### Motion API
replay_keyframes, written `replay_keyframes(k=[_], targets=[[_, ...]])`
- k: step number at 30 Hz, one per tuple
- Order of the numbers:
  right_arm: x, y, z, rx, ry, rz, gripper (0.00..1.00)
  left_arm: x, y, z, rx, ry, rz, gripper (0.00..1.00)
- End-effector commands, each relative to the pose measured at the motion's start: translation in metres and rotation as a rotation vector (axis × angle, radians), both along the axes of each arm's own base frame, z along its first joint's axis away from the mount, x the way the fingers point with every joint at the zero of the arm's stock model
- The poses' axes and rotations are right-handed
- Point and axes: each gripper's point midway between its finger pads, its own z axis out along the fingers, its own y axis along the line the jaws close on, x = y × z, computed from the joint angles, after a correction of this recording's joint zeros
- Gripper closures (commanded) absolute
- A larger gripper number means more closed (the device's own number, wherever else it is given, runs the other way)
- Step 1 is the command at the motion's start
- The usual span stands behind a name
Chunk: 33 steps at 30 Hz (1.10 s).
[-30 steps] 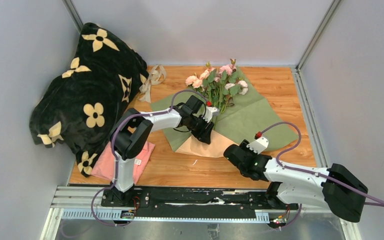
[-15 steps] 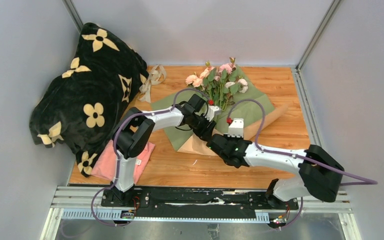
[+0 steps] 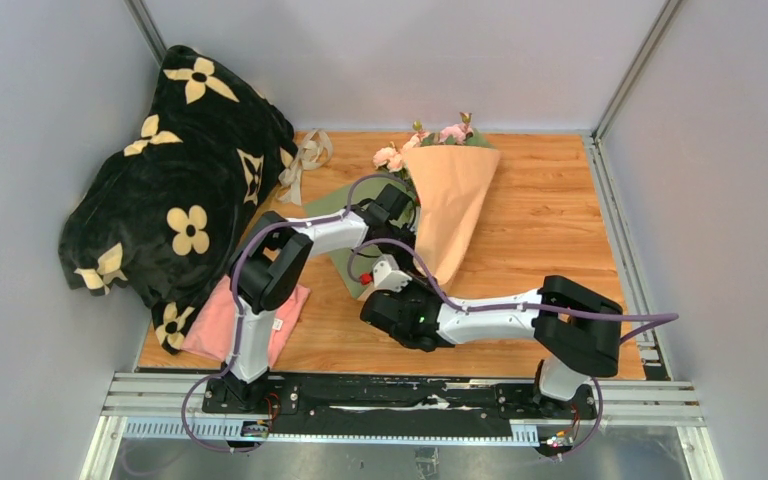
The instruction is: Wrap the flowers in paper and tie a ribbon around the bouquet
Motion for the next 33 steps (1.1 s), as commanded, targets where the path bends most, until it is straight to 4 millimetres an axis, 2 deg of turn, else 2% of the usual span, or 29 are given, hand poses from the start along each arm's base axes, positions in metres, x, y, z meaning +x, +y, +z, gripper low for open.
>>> replay_keyframes(k=[1,3,5,8,11,15,19,25,29,33], targets=[[0.002,0.060,0.010,0.027,-0.001,0.240,1.00,-0.003,0.027,-0.043,0.087,0.072,0.060,0.52],[0.003,0.071,0.008,0.036,0.012,0.288,1.00,0.001,0.029,-0.034,0.026,0.103,0.116,0.52],[0.002,0.075,-0.001,0.028,0.023,0.319,1.00,0.008,0.028,-0.019,-0.044,0.094,0.150,0.47],[0.001,0.077,-0.016,0.012,0.049,0.342,1.00,0.018,0.031,0.008,-0.164,0.104,0.207,0.38],[0.000,0.083,-0.028,-0.005,0.080,0.365,1.00,0.035,0.042,0.038,-0.280,0.106,0.292,0.32],[0.000,0.089,-0.047,-0.053,0.119,0.392,1.00,0.046,0.058,0.054,-0.317,0.137,0.352,0.28],[0.000,0.090,-0.056,-0.073,0.139,0.398,1.00,0.055,0.084,0.072,-0.367,0.184,0.414,0.26],[-0.001,0.096,-0.058,-0.078,0.155,0.418,1.00,0.073,0.137,0.096,-0.341,0.121,0.494,0.21],[0.000,0.098,-0.058,-0.091,0.156,0.430,1.00,0.071,0.151,0.116,-0.390,0.148,0.501,0.18],[0.000,0.099,-0.058,-0.100,0.159,0.438,1.00,0.087,0.177,0.141,-0.453,0.113,0.575,0.16]])
